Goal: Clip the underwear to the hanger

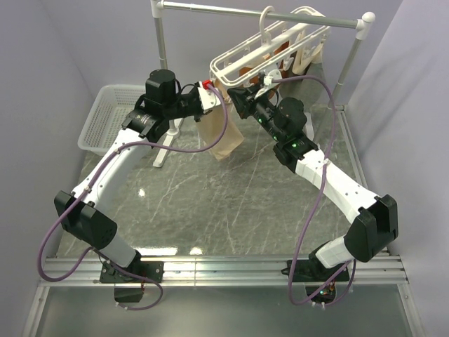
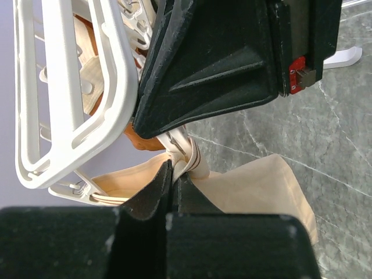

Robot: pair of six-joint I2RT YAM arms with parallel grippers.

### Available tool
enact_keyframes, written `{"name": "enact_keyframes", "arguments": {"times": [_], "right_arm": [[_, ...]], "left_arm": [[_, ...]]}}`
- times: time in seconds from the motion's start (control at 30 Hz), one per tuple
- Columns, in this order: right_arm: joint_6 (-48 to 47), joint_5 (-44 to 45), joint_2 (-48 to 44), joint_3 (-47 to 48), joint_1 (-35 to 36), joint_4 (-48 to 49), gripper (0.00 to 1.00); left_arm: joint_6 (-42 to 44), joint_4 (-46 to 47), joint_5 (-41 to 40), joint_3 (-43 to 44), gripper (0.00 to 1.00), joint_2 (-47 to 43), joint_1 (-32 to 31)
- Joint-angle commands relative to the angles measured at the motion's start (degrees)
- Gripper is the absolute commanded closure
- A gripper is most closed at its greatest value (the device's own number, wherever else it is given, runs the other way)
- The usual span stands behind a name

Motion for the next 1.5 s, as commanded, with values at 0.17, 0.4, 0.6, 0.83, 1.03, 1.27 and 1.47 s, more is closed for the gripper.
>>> {"name": "enact_keyframes", "arguments": {"times": [0.17,0.4,0.6,0.83,1.03,1.27,1.47], "right_arm": [[4.2,0.1,-0.5,3.8,-1.1,-3.9,0.76],[10.9,-2.7,-0.4,5.8,-2.4,-6.3,0.75],[15.6,-6.8,-0.1,8.0,-3.4,-7.8,0.75],[17.8,-10.4,0.2,8.7,-3.8,-8.8,0.71],[18.4,-10.4,0.2,8.8,-3.8,-9.2,0.6],[18.4,-9.6,0.2,8.8,-3.8,-9.4,0.49],[18.7,-9.0,0.2,8.9,-3.7,-9.2,0.32]], "left_arm": [[-1.1,3.5,1.6,2.1,1.0,-1.7,-0.2],[0.1,2.8,1.1,1.6,1.0,-1.9,-0.2],[0.0,4.2,0.8,0.6,1.0,-2.6,-0.2],[-0.4,5.2,0.6,-0.1,1.0,-3.1,-0.2],[-0.4,5.3,0.8,-0.3,1.0,-3.3,-0.1],[-0.4,4.9,1.3,-0.3,1.0,-3.6,0.2],[-0.4,4.7,1.1,-0.8,1.0,-3.5,0.6]]}}
